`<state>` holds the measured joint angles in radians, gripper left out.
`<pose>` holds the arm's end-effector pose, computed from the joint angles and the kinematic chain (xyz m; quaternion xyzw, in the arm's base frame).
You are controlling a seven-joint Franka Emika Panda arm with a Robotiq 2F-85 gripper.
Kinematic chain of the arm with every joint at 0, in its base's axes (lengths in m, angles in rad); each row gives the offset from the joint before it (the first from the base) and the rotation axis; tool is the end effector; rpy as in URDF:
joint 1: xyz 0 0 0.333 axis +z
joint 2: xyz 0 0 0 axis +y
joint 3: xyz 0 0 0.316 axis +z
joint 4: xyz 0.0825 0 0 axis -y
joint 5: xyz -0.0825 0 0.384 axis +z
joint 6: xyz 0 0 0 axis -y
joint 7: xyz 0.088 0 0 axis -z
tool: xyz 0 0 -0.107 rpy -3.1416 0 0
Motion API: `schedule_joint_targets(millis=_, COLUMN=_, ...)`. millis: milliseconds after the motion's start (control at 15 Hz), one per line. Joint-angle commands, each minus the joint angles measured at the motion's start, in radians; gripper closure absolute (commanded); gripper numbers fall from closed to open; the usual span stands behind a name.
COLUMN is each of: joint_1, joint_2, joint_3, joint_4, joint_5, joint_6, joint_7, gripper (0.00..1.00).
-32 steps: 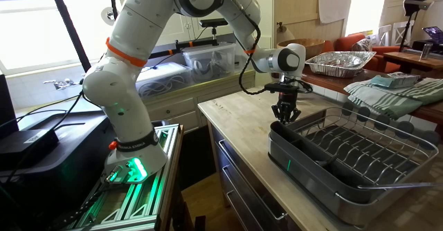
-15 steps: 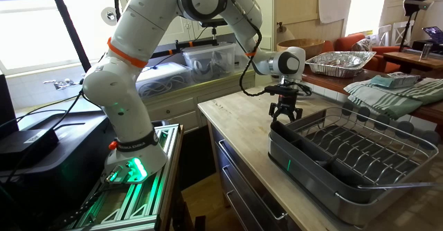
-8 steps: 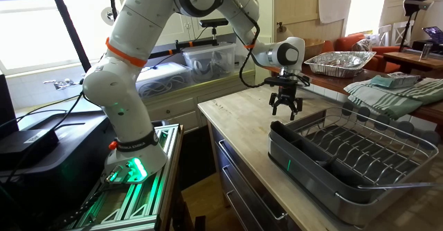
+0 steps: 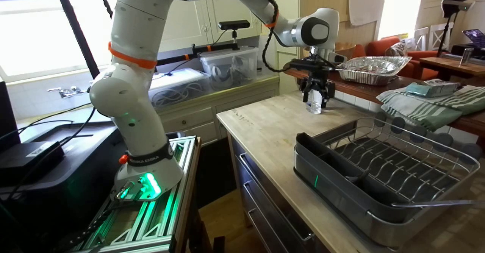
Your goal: Remove the spoon from the dish rack
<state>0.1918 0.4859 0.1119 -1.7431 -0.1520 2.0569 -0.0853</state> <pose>0.6182 0.1792 0.2856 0.9692 0.2285 -0.0790 0.0463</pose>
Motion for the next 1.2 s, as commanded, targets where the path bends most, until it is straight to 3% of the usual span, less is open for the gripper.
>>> schedule_joint_targets(millis=0, joint_1=-0.030, joint_2=-0.157, joint_3=0.008, joint_4=-0.108, joint_5=0.094, joint_6=0.001, joint_7=0.079, gripper=0.00)
schedule_joint_targets(millis=267, joint_1=-0.049, joint_2=-0.290, joint_3=-0.003, joint_4=-0.180, joint_5=0.150, joint_6=0.008, joint_7=0.143, gripper=0.00)
schedule_joint_targets(millis=733, joint_1=-0.096, joint_2=-0.491, joint_3=-0.027, joint_4=-0.324, joint_5=0.175, joint_6=0.009, joint_7=0.113, gripper=0.00)
schedule_joint_targets(millis=800, joint_1=-0.086, joint_2=-0.419, joint_3=-0.019, joint_4=-0.242, joint_5=0.142, joint_6=-0.003, joint_7=0.130, gripper=0.00)
schedule_joint_targets(millis=1133, joint_1=-0.095, joint_2=-0.473, joint_3=-0.024, joint_4=-0.295, joint_5=0.145, joint_6=-0.003, joint_7=0.127, gripper=0.00)
